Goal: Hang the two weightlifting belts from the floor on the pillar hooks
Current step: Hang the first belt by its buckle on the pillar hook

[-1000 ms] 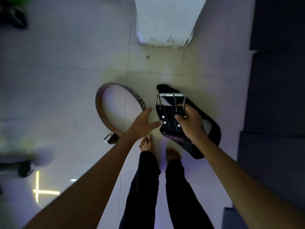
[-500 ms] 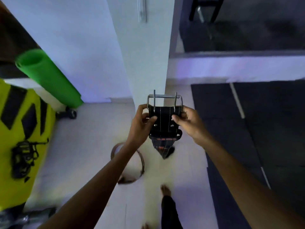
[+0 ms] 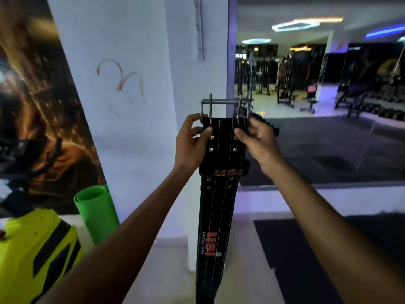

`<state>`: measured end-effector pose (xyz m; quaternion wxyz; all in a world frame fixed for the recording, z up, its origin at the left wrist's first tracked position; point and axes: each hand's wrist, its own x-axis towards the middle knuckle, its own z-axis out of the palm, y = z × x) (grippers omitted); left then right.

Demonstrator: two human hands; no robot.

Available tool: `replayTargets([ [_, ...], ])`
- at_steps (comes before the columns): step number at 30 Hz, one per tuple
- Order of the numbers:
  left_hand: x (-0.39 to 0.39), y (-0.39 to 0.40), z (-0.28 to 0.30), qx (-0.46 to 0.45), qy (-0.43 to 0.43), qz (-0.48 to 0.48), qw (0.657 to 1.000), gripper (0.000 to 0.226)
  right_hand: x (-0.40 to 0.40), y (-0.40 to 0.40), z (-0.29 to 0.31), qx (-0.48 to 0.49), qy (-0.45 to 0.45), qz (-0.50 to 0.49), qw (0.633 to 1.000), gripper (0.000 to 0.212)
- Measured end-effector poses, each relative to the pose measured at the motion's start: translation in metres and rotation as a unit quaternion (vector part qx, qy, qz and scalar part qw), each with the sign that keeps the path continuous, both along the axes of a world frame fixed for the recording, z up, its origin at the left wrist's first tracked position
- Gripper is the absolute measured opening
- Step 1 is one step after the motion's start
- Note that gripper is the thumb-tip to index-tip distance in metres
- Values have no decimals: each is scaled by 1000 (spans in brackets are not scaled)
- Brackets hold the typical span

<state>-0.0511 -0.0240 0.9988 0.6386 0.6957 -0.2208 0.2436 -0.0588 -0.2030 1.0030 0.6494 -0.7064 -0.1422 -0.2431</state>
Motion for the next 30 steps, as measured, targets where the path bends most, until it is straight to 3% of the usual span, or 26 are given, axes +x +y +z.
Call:
replayTargets([
  [4, -18, 2, 53, -20, -49, 44, 998, 25, -14, 15, 39, 24, -55, -22, 998, 28],
  [8, -28, 2, 97, -45, -78, 88, 992, 24, -30, 27, 41, 49, -78, -44, 995, 24],
  [12, -33, 4, 122, -71, -89, 103, 988, 24, -43, 32, 35, 102, -87, 2, 991, 22],
  [15, -39, 2, 133, -101, -67, 113, 986, 26, -48, 34, 26, 71, -76, 46, 994, 11],
  [22, -39, -3, 150, -125, -60, 108, 984, 24, -57, 23, -82, -48, 73, 42, 995, 32],
  [26, -35, -4, 151, -137, -42, 107, 984, 23, -79, 14, -152, -81, 156, 80, 981, 18],
  [28, -35, -5, 152, -135, -44, 102, 985, 22, -77, 12, -147, -84, 167, 83, 979, 32],
  [30, -35, -7, 155, -131, -45, 100, 985, 23, -66, 13, -113, -64, 144, 68, 985, 59],
])
